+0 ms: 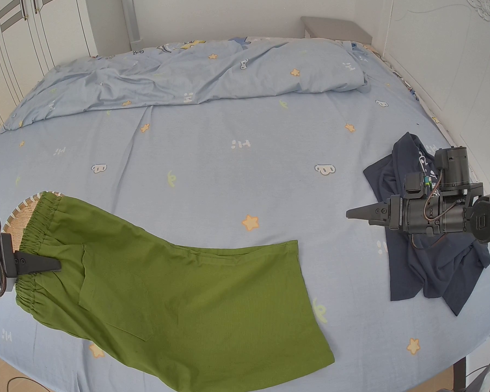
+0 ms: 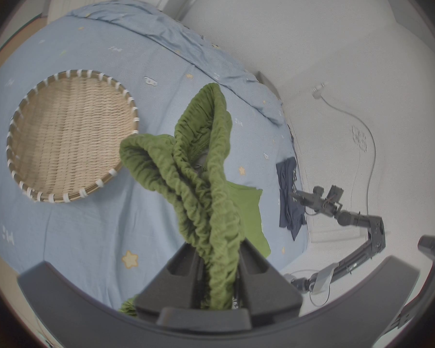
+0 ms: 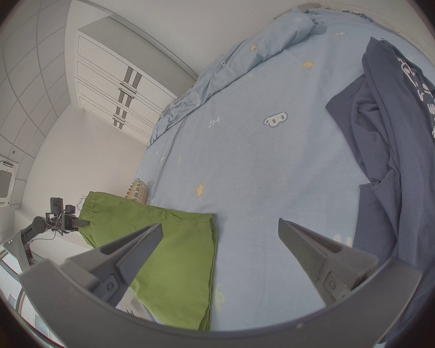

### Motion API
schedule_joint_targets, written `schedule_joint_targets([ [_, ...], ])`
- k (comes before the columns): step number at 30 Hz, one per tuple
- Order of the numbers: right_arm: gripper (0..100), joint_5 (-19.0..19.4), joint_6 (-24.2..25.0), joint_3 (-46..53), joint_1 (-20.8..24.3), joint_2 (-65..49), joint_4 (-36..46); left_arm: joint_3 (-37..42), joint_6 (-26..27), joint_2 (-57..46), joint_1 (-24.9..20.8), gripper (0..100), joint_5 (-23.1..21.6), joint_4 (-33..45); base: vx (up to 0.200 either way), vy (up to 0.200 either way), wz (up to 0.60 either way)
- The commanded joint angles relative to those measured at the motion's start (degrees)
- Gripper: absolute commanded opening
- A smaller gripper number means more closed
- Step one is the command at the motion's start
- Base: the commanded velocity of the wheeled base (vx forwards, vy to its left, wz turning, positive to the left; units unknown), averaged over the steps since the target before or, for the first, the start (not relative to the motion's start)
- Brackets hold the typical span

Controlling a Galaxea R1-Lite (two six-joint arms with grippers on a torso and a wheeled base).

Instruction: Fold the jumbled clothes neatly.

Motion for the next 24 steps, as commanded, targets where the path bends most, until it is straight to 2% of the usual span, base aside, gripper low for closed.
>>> schedule_joint_targets([
  [1,100,-0.1,0.0,-0.1,-0.3,-0.4,0.0,-4.4,-0.4,0.1,-13.2,0,6.5,1.6,0.0,0.0,0.0],
  [3,100,-0.1,0.0,-0.1,-0.4,-0.5,0.0,-5.2,-1.1,0.6,-17.6,0,9.5,1.5,0.0,0.0,0.0],
  [4,100,-0.1,0.0,-0.1,-0.5,-0.5,0.0,-6.1,-1.9,1.3,-21.2,0,12.0,1.2,0.0,0.0,0.0],
  [5,100,-0.1,0.0,-0.1,-0.5,-0.5,0.0,-6.2,-2.0,1.4,-21.6,0,12.3,1.2,0.0,0.0,0.0],
  [6,100,-0.1,0.0,-0.1,-0.4,-0.5,0.0,-7.8,-3.2,2.6,-26.5,0,14.9,0.9,0.0,0.0,0.0],
  [9,100,-0.5,0.0,0.0,-0.1,-0.3,0.0,-11.3,-6.7,4.9,-34.6,0,19.6,0.7,0.0,0.0,0.0],
  [11,100,-0.5,0.0,0.0,0.0,-0.2,0.0,-12.4,-7.5,6.3,-37.3,0,21.2,0.5,0.0,0.0,0.0],
  [14,100,-0.6,0.0,-0.1,-0.2,0.0,0.0,-15.5,-9.4,11.5,-45.0,0,26.6,0.0,0.0,0.0,0.0],
  [19,100,-0.6,0.0,-0.1,-0.4,0.1,0.0,-15.8,-12.3,15.8,-50.6,0,28.9,-4.5,0.0,0.0,0.0],
  [24,100,-0.6,0.0,-0.3,-0.4,0.4,-0.1,-15.9,-14.1,18.8,-54.9,0,29.0,-8.2,0.0,0.0,0.0],
])
